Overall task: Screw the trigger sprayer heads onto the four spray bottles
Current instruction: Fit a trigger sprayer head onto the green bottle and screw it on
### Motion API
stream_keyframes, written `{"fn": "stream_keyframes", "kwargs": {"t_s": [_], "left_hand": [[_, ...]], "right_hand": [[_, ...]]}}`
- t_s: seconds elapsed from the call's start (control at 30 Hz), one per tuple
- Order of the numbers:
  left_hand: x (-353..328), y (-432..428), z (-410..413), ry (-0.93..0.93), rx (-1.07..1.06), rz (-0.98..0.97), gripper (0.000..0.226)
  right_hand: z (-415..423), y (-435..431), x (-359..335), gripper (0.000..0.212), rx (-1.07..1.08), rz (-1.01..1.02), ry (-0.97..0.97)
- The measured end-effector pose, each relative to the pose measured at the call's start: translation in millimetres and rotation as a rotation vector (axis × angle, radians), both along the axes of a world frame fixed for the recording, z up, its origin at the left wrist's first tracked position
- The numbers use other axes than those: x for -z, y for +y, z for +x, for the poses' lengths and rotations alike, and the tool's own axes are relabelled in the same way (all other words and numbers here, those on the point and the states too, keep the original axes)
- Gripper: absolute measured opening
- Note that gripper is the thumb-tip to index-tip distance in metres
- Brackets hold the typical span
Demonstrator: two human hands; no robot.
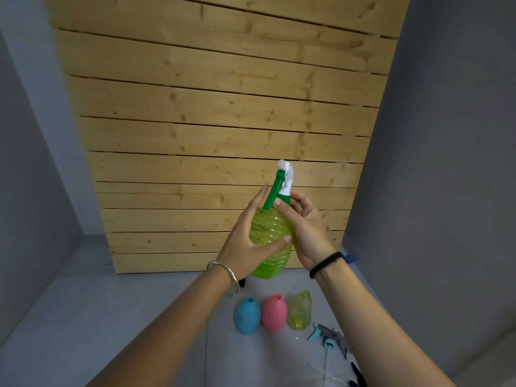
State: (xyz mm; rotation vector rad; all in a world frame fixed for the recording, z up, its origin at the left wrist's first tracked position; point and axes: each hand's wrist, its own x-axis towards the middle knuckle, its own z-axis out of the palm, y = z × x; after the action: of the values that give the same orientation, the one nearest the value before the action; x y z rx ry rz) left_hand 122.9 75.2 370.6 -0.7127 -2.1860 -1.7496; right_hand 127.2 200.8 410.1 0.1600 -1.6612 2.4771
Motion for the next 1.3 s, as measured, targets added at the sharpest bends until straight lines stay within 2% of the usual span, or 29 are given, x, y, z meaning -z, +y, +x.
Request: {"fn": "stream_keyframes", "kwargs": {"t_s": [0.07,0.13,0.23,0.3,0.4,0.47,0.6,0.7,0.77,0.9,0.97,1.17,1.23,1.3], "left_hand": [[-1,-2,-1,-0.044,0.039,0.027,0.098],[1,-5,-1,-0.077,0.044,0.042,0.105],[5,-5,-1,-0.136,0.047,0.03,0.115],[5,-4,1,-0.16,0.046,-0.001,0.117],[3,-7,-1,-0.203,0.055,0.089,0.099],[1,-7,-1,-0.242,0.081,0.149,0.086],[2,-2,-3,-0.373,0.112,0.203,0.052],[10,2,-5,-0.39,0.068,0.193,0.042],[13,2,-6,-0.393,0.073,0.173,0.039],[10,-3,-5,-0.433,0.201,0.131,0.037],[9,-5,-5,-0.428,0.205,0.128,0.041],[10,-2,-7,-0.323,0.031,0.15,0.051],[10,-2,-7,-0.313,0.017,0.143,0.052],[12,-3,-9,-0.321,0.034,0.131,0.047]], "right_hand": [[1,4,-2,0.036,-0.132,-0.038,-0.004],[3,4,-1,0.035,-0.188,0.011,0.018],[1,0,6,0.021,-0.06,0.048,-0.003],[-1,1,8,0.021,-0.04,0.044,-0.006],[-1,9,2,0.036,-0.229,0.008,0.017],[-1,12,0,0.037,-0.259,0.036,0.013],[-4,11,3,0.041,-0.106,-0.053,-0.069],[-8,12,4,0.028,0.029,-0.053,-0.053],[-8,12,4,0.025,0.036,0.029,-0.015],[-5,21,1,0.043,-0.168,0.135,0.052],[-4,23,0,0.043,-0.157,0.185,0.062],[-5,10,7,0.026,0.089,0.13,0.025],[-4,8,8,0.01,0.109,0.13,0.025],[-4,6,9,0.007,0.109,0.13,0.02]]}}
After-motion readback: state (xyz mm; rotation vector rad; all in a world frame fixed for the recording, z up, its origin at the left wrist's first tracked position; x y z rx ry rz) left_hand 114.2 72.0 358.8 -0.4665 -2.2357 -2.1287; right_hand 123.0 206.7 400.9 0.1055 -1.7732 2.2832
